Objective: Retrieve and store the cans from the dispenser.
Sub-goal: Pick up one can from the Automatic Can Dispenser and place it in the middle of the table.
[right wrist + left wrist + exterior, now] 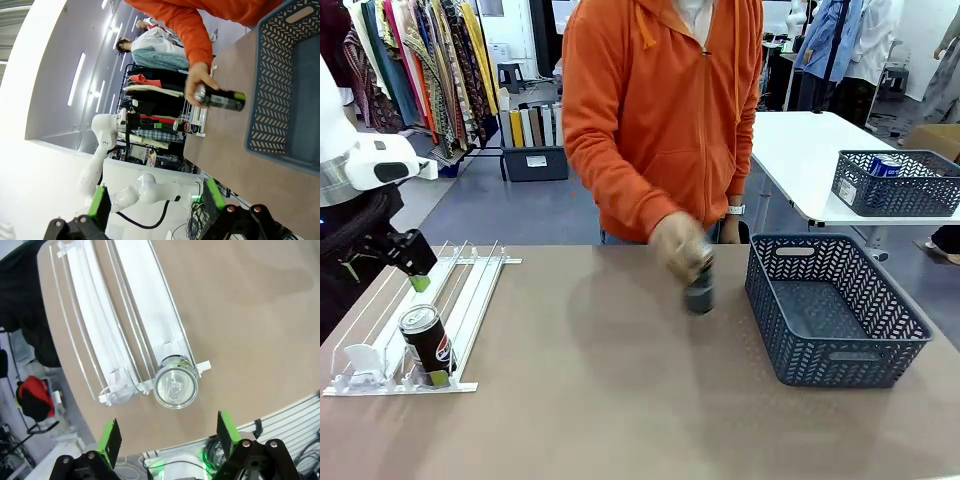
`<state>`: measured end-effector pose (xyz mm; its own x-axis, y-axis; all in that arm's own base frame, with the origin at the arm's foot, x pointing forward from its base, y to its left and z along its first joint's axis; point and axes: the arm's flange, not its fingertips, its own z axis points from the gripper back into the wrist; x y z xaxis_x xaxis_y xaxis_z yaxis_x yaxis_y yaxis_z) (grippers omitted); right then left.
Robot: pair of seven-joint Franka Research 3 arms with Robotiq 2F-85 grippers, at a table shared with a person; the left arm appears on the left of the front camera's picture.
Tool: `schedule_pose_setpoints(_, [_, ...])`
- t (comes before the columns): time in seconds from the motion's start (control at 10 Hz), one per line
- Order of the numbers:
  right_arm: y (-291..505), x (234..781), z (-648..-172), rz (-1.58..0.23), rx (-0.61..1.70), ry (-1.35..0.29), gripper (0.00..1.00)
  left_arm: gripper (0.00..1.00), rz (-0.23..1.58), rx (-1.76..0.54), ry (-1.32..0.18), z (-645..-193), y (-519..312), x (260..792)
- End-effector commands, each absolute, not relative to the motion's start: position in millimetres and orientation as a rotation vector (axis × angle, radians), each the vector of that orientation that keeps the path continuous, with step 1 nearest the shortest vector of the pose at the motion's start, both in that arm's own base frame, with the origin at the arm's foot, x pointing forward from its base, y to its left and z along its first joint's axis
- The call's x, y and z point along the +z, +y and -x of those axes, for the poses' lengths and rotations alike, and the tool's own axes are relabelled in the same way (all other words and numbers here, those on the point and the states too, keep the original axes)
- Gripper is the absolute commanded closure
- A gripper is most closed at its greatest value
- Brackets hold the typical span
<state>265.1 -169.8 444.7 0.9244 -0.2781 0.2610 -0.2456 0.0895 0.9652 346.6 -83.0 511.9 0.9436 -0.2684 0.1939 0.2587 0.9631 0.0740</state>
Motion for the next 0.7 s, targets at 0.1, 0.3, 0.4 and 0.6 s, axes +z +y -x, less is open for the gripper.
schedule_pose_setpoints(0.1, [-169.1, 448.1, -265.7, -1.508, -0.027, -0.443, 0.0, 0.0, -0.035, -0.191, -0.098, -362.6, -97.7, 479.9])
schedule_pose_setpoints(0.3, [-169.1, 448.1, -265.7, -1.508, -0.027, -0.443, 0.0, 0.0, 0.001, -0.162, -0.041, -373.5, -94.7, 454.4])
schedule_pose_setpoints(0.4, [-169.1, 448.1, -265.7, -1.508, -0.027, -0.443, 0.0, 0.0, 0.018, -0.145, -0.023, -380.9, -92.4, 443.7])
schedule_pose_setpoints(0.6, [-169.1, 448.1, -265.7, -1.508, -0.027, -0.443, 0.0, 0.0, 0.05, -0.148, 0.018, -392.1, -91.6, 425.0])
